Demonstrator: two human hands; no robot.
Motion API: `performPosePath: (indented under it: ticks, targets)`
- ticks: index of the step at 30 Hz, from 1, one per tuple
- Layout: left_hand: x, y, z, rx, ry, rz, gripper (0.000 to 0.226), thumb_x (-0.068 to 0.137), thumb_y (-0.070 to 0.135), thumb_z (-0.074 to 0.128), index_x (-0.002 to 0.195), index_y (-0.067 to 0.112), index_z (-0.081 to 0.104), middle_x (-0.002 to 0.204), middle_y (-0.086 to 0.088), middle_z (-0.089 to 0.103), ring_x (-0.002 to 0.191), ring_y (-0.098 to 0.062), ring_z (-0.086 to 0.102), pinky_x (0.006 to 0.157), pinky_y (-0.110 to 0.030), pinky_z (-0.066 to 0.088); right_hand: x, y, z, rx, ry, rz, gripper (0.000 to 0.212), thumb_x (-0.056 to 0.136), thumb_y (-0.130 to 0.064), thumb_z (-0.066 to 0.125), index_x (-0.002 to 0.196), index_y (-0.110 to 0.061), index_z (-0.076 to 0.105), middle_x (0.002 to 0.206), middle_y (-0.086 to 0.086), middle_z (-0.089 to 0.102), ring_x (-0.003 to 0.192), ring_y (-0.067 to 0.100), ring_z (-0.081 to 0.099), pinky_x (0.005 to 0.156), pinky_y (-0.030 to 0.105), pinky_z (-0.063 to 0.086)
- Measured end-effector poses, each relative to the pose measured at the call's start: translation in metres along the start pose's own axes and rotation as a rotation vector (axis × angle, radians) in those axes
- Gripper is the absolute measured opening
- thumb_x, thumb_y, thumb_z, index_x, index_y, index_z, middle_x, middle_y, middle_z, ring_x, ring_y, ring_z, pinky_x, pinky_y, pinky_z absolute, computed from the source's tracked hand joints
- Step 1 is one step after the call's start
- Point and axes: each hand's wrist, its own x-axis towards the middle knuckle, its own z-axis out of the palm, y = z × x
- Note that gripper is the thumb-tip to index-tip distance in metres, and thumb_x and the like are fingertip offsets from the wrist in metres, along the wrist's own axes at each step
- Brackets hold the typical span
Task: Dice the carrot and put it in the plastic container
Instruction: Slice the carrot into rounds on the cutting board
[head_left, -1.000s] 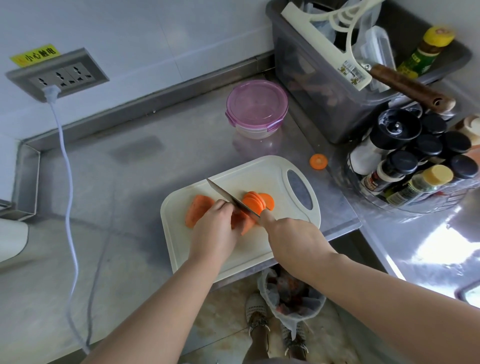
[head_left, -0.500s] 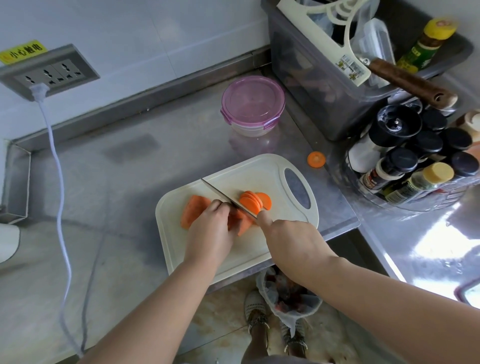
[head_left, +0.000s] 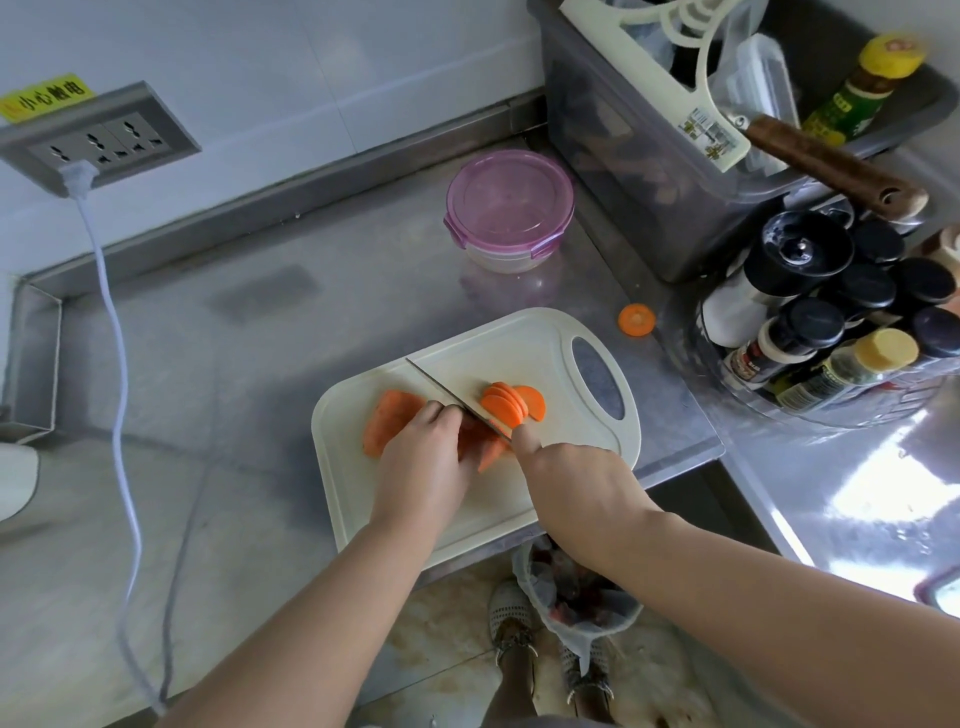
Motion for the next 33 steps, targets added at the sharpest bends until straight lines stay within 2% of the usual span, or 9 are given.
performPosePath:
  ticks: [4, 10, 13, 15, 17, 18, 20, 25, 33]
  targets:
    - [0.0, -0.001, 0.0, -0.017, 0.012, 0.006, 0.016, 0.082, 0.024, 0.07, 0.088, 0.01, 0.065, 0.092, -0.005, 0.064, 0.081, -0.028, 0.063, 0.06, -0.033, 0.041, 0.008, 0.001, 0.008, 0.006, -0.03, 0.029, 0.058, 0.088, 0.007, 0.039, 0.14, -0.007, 0.019, 0.063, 0.001, 0.036, 0.05, 0.017, 0.034, 0.044, 0.028, 0.024]
    - [-0.002, -0.002, 0.0, -0.066, 0.003, -0.004, 0.015, 0.081, 0.023, 0.07, 0.093, 0.014, 0.067, 0.094, -0.001, 0.064, 0.083, -0.022, 0.064, 0.064, -0.035, 0.048, 0.019, 0.006, 0.018, 0.054, -0.037, 0.081, 0.054, 0.09, 0.004, 0.04, 0.139, -0.007, 0.021, 0.065, 0.001, 0.037, 0.052, 0.019, 0.037, 0.045, 0.03, 0.028]
    - [-0.004, -0.002, 0.0, -0.123, -0.023, -0.039, 0.016, 0.085, 0.028, 0.068, 0.096, 0.017, 0.066, 0.099, 0.003, 0.062, 0.088, -0.017, 0.062, 0.071, -0.037, 0.05, 0.024, 0.02, 0.016, 0.204, -0.035, 0.137, 0.027, 0.102, -0.015, 0.036, 0.128, -0.007, 0.032, 0.085, 0.014, 0.06, 0.076, 0.033, 0.059, 0.058, 0.034, 0.039]
    - [-0.005, -0.001, 0.0, -0.166, -0.015, -0.066, 0.016, 0.086, 0.028, 0.068, 0.097, 0.017, 0.066, 0.101, 0.005, 0.061, 0.089, -0.015, 0.061, 0.073, -0.035, 0.05, 0.024, 0.025, 0.011, 0.208, 0.028, 0.135, 0.025, 0.104, -0.022, 0.031, 0.124, -0.007, 0.037, 0.094, 0.017, 0.064, 0.084, 0.034, 0.063, 0.061, 0.033, 0.04]
    - [-0.005, -0.001, 0.001, -0.194, -0.02, -0.089, 0.017, 0.085, 0.027, 0.068, 0.098, 0.016, 0.066, 0.103, 0.006, 0.059, 0.09, -0.015, 0.061, 0.076, -0.034, 0.049, 0.02, 0.024, 0.009, 0.122, 0.076, 0.105, 0.023, 0.104, -0.02, 0.03, 0.123, -0.009, 0.036, 0.079, 0.009, 0.058, 0.067, 0.028, 0.058, 0.053, 0.031, 0.038]
    - [-0.005, -0.001, 0.002, -0.206, -0.025, -0.101, 0.018, 0.085, 0.027, 0.069, 0.098, 0.016, 0.066, 0.102, 0.005, 0.059, 0.09, -0.016, 0.061, 0.078, -0.034, 0.049, 0.018, 0.022, 0.009, 0.084, 0.088, 0.098, 0.021, 0.103, -0.017, 0.033, 0.122, -0.01, 0.034, 0.069, 0.004, 0.05, 0.056, 0.023, 0.05, 0.046, 0.03, 0.034]
    - [-0.004, -0.001, 0.001, -0.224, -0.032, -0.115, 0.018, 0.083, 0.027, 0.07, 0.097, 0.016, 0.066, 0.1, 0.005, 0.059, 0.088, -0.017, 0.06, 0.079, -0.034, 0.048, 0.013, 0.018, 0.007, 0.041, 0.085, 0.093, 0.024, 0.098, -0.008, 0.039, 0.12, -0.012, 0.031, 0.06, 0.002, 0.038, 0.047, 0.018, 0.037, 0.041, 0.029, 0.025]
    - [-0.004, -0.001, 0.0, -0.217, -0.035, -0.105, 0.016, 0.082, 0.022, 0.071, 0.094, 0.013, 0.067, 0.099, 0.0, 0.061, 0.088, -0.021, 0.061, 0.076, -0.034, 0.048, 0.0, 0.008, 0.003, 0.032, 0.093, 0.072, 0.04, 0.09, 0.003, 0.04, 0.124, -0.015, 0.027, 0.06, 0.001, 0.037, 0.047, 0.019, 0.034, 0.042, 0.028, 0.023]
    - [-0.004, -0.003, 0.001, -0.167, -0.015, -0.068, 0.019, 0.082, 0.025, 0.07, 0.091, 0.009, 0.066, 0.097, -0.004, 0.062, 0.09, -0.024, 0.062, 0.073, -0.035, 0.049, -0.005, 0.0, 0.003, 0.077, 0.036, 0.069, 0.044, 0.086, 0.008, 0.04, 0.124, -0.013, 0.029, 0.062, 0.004, 0.04, 0.051, 0.021, 0.038, 0.044, 0.03, 0.026]
